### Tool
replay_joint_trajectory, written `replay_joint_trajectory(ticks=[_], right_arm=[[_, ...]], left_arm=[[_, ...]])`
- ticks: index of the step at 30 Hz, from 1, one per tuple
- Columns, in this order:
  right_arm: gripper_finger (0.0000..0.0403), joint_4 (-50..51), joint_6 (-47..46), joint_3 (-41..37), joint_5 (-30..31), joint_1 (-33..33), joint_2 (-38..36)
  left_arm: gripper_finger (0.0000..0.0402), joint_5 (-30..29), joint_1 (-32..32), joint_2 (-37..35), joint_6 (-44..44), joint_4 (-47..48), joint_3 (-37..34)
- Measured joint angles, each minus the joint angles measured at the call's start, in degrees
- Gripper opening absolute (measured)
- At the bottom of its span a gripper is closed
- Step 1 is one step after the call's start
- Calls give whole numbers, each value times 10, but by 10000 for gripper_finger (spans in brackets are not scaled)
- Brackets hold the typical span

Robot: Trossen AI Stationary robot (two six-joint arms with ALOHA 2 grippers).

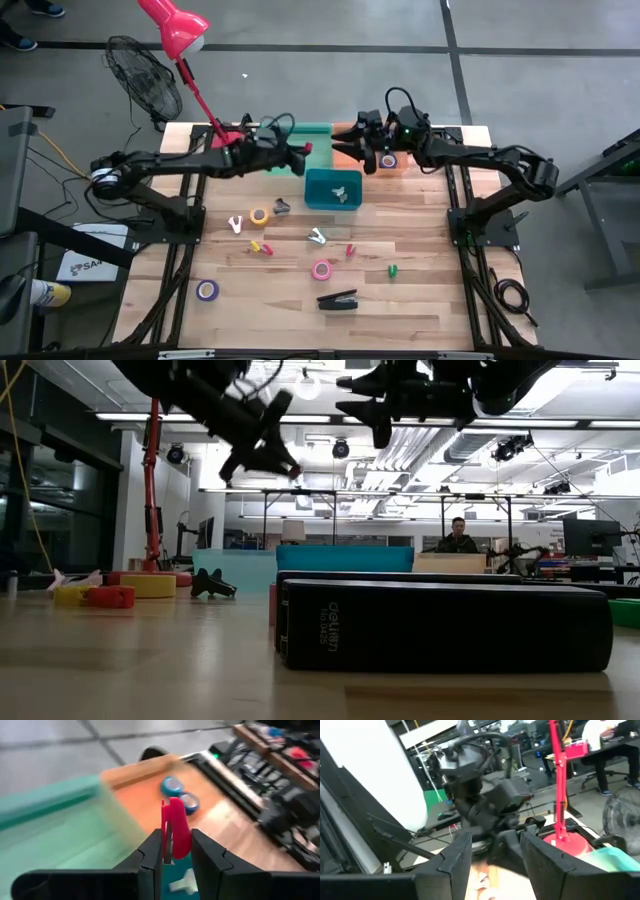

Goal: Pick and place Stapler, Stapler remover, tape
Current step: Put the right red stapler into the green bin

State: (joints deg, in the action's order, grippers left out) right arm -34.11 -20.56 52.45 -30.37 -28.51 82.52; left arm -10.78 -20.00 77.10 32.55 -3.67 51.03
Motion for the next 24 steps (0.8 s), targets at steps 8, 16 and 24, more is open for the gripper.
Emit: replay_joint_trajectory(ticks=[8, 16, 24], right_arm=[[161, 32, 8, 0, 0, -11, 0], [161, 43, 20, 0, 0, -12, 0], [161, 59, 26, 0, 0, -12, 0]], left_arm=[[70, 123, -121, 1, 64, 59, -1], [70, 263, -210, 65, 104, 34, -1], [70, 360, -280, 151, 186, -44, -2]])
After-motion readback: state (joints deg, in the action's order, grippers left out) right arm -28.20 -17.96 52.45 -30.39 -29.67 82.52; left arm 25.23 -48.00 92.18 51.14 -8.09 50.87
